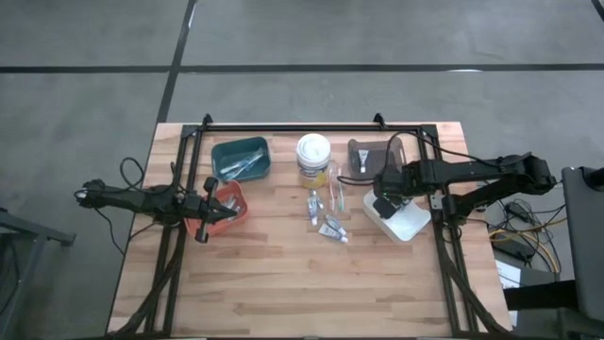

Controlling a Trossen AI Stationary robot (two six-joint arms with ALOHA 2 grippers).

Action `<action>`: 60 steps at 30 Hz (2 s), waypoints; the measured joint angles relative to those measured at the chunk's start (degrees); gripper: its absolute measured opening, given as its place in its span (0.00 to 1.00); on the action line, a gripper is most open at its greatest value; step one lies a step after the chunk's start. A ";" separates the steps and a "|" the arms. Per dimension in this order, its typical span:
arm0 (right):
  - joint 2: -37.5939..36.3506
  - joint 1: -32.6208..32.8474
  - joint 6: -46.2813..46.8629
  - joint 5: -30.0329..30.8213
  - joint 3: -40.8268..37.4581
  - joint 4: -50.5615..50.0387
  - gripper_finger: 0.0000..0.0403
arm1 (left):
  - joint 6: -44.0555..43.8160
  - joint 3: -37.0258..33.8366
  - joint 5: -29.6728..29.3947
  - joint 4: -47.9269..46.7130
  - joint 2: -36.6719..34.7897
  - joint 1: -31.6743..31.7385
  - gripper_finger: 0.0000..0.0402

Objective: Pick & Place Travel size toiletries
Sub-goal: Put the razor into the white bin, then put the bottom right toothpaste into the black bin

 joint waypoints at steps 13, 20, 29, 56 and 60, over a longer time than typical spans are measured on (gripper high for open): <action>0.00 -0.05 0.04 4.66 0.04 2.76 0.38 | 0.00 0.00 -0.01 -0.01 0.00 -0.01 0.02; 0.00 -0.03 -0.10 4.55 0.04 4.00 0.38 | 0.00 0.02 -0.01 -0.01 0.00 0.01 0.02; 0.00 0.01 -0.55 7.51 0.06 13.07 0.36 | 0.00 0.02 0.01 -0.03 0.00 -0.01 0.02; 0.11 3.88 -7.57 3.22 0.44 35.52 0.45 | 0.00 0.01 0.01 -0.03 0.00 0.01 0.02; 0.24 5.42 -7.45 3.21 0.46 35.61 0.45 | 0.00 0.00 0.00 -0.03 0.00 0.00 0.02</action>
